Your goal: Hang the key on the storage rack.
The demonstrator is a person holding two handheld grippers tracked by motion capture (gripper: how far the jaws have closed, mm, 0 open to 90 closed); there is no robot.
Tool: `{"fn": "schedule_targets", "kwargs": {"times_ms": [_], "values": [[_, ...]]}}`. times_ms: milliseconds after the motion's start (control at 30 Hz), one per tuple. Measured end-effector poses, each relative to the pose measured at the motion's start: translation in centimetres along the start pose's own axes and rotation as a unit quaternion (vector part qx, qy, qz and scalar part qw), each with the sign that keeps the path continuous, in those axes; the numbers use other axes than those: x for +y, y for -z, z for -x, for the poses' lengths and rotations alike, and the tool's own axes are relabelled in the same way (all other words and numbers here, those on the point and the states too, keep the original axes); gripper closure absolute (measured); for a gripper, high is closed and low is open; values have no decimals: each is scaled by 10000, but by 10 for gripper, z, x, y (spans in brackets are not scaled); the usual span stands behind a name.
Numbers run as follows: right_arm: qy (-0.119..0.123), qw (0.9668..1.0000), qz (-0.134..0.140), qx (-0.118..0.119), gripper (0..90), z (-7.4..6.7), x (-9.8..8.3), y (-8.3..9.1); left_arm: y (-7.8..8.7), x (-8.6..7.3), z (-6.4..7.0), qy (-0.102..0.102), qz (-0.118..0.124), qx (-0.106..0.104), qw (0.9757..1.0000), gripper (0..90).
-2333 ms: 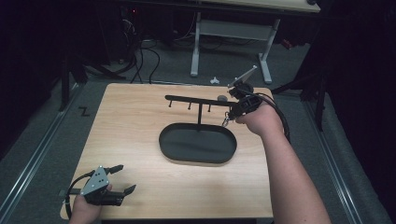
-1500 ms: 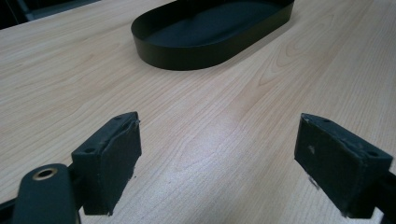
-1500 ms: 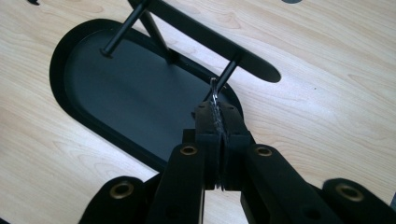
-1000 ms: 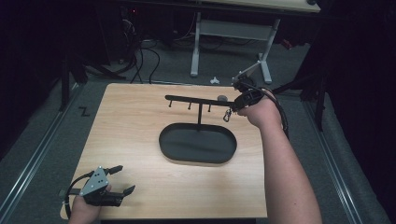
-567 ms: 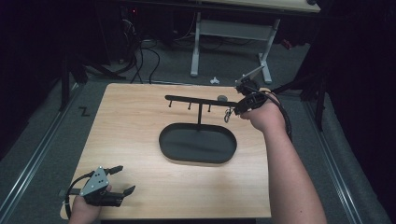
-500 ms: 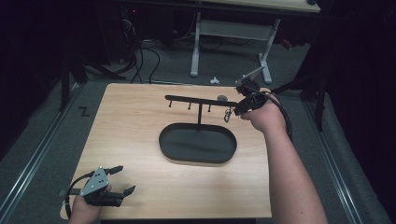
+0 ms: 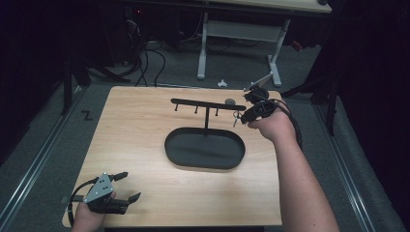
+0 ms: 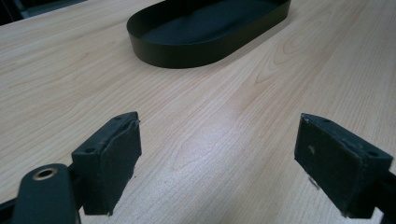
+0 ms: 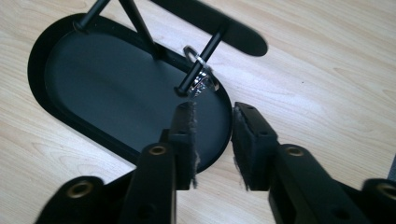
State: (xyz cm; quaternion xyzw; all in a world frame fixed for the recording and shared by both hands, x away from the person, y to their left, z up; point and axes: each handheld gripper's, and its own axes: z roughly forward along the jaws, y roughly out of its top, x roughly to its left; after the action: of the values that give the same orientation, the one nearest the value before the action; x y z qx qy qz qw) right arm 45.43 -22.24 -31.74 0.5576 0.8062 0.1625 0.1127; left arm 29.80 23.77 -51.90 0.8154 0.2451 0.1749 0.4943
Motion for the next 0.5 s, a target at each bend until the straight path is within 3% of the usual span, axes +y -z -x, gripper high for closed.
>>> {"fn": "schedule_targets", "kwargs": {"times_ms": [500], "values": [[85, 9997, 185, -165, 404, -9, -23, -12, 1, -2, 1, 1, -29, -14, 10000, 152]]}}
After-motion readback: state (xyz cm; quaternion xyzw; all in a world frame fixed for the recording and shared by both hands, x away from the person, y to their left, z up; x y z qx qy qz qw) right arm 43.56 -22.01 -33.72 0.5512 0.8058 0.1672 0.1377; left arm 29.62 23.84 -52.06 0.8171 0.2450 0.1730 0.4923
